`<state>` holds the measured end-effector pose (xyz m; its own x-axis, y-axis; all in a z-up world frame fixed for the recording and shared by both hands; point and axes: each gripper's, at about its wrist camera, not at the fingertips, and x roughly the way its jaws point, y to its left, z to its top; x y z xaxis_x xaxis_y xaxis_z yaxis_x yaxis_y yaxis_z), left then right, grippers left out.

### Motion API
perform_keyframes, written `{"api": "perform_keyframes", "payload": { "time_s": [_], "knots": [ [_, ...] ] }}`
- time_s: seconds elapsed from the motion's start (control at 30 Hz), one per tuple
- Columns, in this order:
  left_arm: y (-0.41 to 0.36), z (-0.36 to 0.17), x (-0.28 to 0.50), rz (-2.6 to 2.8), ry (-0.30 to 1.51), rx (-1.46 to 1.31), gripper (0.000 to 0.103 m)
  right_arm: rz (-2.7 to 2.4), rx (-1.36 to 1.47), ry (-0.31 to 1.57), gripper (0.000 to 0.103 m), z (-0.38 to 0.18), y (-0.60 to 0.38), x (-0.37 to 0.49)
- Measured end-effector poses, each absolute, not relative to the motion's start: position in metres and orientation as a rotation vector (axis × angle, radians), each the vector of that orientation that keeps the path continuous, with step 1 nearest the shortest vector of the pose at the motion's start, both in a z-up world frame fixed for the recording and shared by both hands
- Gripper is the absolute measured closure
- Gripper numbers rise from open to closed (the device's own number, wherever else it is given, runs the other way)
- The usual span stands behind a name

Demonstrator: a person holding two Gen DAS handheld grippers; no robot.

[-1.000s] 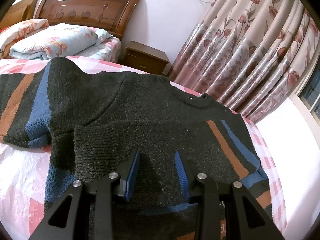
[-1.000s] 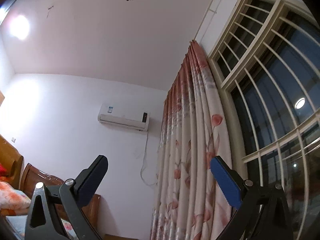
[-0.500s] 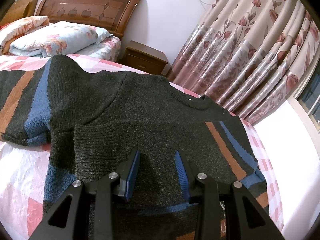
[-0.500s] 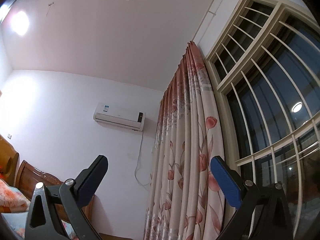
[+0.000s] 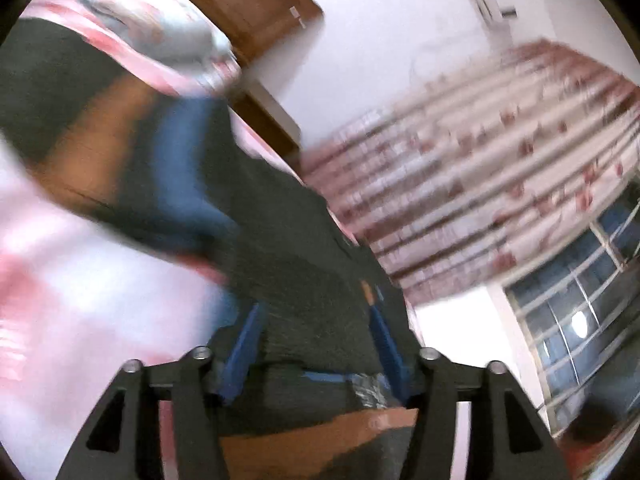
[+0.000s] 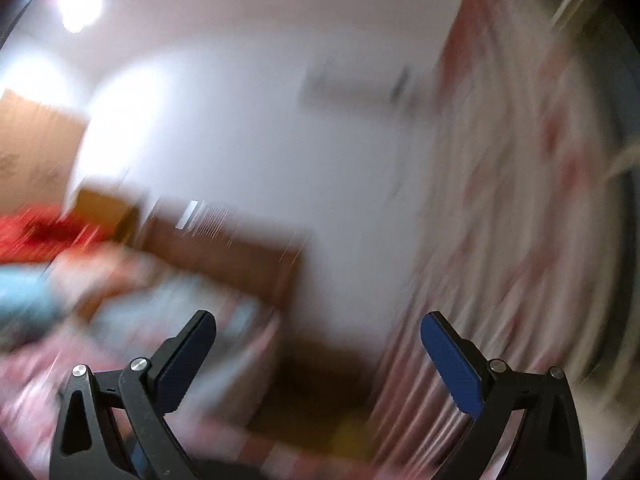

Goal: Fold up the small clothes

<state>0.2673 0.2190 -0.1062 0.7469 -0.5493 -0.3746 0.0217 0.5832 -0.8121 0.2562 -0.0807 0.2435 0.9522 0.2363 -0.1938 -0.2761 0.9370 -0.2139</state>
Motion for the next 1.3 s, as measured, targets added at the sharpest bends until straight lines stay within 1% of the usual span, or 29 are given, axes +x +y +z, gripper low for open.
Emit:
{"api": "perform_keyframes", "payload": {
  "time_s": [0.03,0.17,0.23,0.3,0.4,0.5,0.57,0.6,0.63,0.67,0.7,0.77,0.83,0.97,1.03,1.1,1.2,1.23,1.3],
  "knots": [
    [0.238,-0.106,0.259,-0.321,0.636,-0.9,0.038,0.311,-0.218,0.301,0.0,0.2,-0.079,0.277],
    [0.325,-0.119,0.235,-0.125,0.594,-0.991,0.038,0.369,-0.125,0.678,0.0,0.054,-0.074,0.328],
    [0.357,-0.127,0.23,-0.068,0.571,-1.058,0.038,0.371,-0.122,0.766,0.0,0.013,-0.07,0.342],
    [0.388,-0.132,0.228,0.009,0.542,-1.1,0.039,0.367,-0.123,0.798,0.0,-0.007,-0.068,0.349],
    [0.426,-0.136,0.242,0.139,0.534,-1.098,0.04,0.365,-0.145,0.807,0.0,-0.022,-0.067,0.356],
    [0.448,-0.147,0.268,0.178,0.57,-1.121,0.045,0.358,-0.163,0.822,0.0,-0.036,-0.07,0.359],
    [0.454,-0.148,0.288,0.185,0.586,-1.11,0.046,0.353,-0.149,0.87,0.0,-0.048,-0.075,0.364],
    [0.454,-0.149,0.297,0.193,0.587,-1.108,0.051,0.356,-0.139,0.856,0.0,-0.045,-0.077,0.364],
    [0.456,-0.148,0.304,0.206,0.582,-1.112,0.068,0.361,-0.128,0.845,0.0,-0.044,-0.078,0.363],
    [0.459,-0.151,0.309,0.229,0.585,-1.13,0.082,0.361,-0.125,0.852,0.0,-0.046,-0.079,0.364],
    [0.46,-0.152,0.311,0.245,0.585,-1.153,0.092,0.361,-0.126,0.857,0.0,-0.047,-0.076,0.365],
    [0.455,-0.146,0.307,0.257,0.506,-1.18,0.093,0.37,-0.131,0.853,0.0,-0.048,-0.076,0.364],
    [0.439,-0.126,0.297,0.243,0.407,-1.113,0.093,0.38,-0.128,0.855,0.0,-0.047,-0.076,0.364],
    [0.398,-0.061,0.272,0.162,0.202,-1.019,0.093,0.389,-0.125,0.865,0.0,-0.05,-0.074,0.367],
    [0.377,-0.028,0.264,0.1,0.145,-0.964,0.093,0.392,-0.142,0.871,0.0,-0.051,-0.07,0.368],
    [0.346,0.009,0.269,-0.033,0.129,-0.884,0.093,0.393,-0.152,0.875,0.0,-0.052,-0.068,0.367],
    [0.275,0.057,0.291,-0.217,0.183,-0.702,0.093,0.405,-0.127,0.87,0.0,-0.05,-0.071,0.368],
    [0.247,0.066,0.298,-0.287,0.205,-0.656,0.093,0.42,-0.094,0.858,0.0,-0.048,-0.076,0.367],
    [0.202,0.074,0.307,-0.379,0.241,-0.596,0.093,0.455,0.086,0.771,0.0,-0.034,-0.107,0.358]
  ]
}}
